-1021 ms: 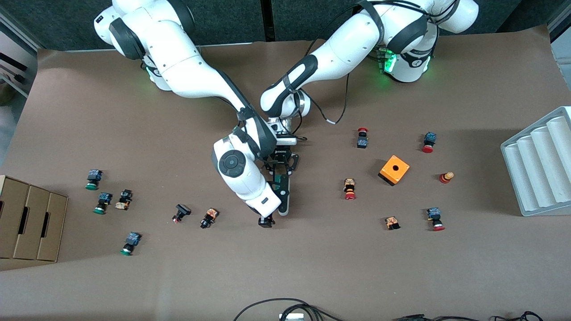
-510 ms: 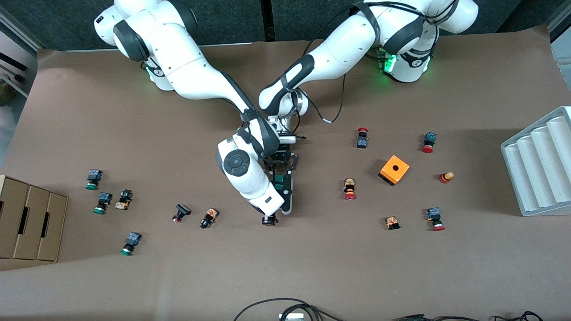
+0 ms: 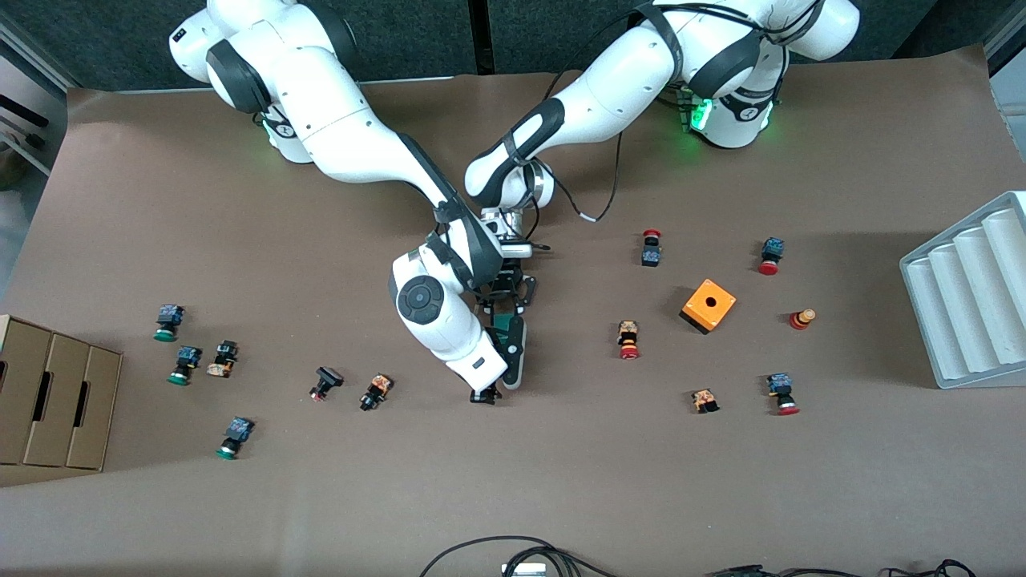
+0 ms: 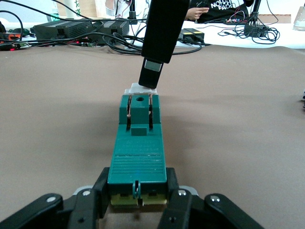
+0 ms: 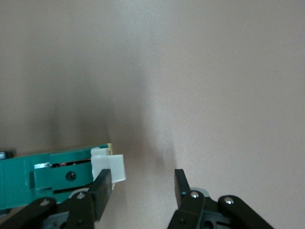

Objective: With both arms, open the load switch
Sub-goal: 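Lower the right gripper and grasp the white switch lever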

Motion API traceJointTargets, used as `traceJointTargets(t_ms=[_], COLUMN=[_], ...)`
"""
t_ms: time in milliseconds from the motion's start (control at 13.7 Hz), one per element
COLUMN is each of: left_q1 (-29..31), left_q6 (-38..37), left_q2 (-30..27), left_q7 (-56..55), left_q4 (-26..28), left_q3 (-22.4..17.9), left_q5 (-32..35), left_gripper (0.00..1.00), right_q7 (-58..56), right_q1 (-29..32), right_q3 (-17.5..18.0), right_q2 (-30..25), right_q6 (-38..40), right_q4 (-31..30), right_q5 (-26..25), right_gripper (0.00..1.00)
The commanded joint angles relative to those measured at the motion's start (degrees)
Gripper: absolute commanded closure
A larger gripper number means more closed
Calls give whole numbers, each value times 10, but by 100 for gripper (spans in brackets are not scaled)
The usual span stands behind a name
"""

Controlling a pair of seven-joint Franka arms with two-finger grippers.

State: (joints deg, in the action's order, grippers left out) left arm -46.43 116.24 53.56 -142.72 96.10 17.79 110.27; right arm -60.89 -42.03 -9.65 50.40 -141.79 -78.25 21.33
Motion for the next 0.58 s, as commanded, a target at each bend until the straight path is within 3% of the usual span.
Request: traceJointTargets(t_ms=[0,510], left_q1=[-11,-11], left_q6=[-11,-11], left_q2=[8,8], left_q7=[-17,-17], left_q4=[5,5], left_q3=[-6,-6], left_q5=[14,14], left_gripper=[71,71], right_q7=[-5,-5], right_q1=[-9,-8], right_q3=[-10,-9], right_q2=[5,3], right_q6=[-10,-7], right_q4=[0,-2], right_q5=[21,25], right_gripper=[38,38])
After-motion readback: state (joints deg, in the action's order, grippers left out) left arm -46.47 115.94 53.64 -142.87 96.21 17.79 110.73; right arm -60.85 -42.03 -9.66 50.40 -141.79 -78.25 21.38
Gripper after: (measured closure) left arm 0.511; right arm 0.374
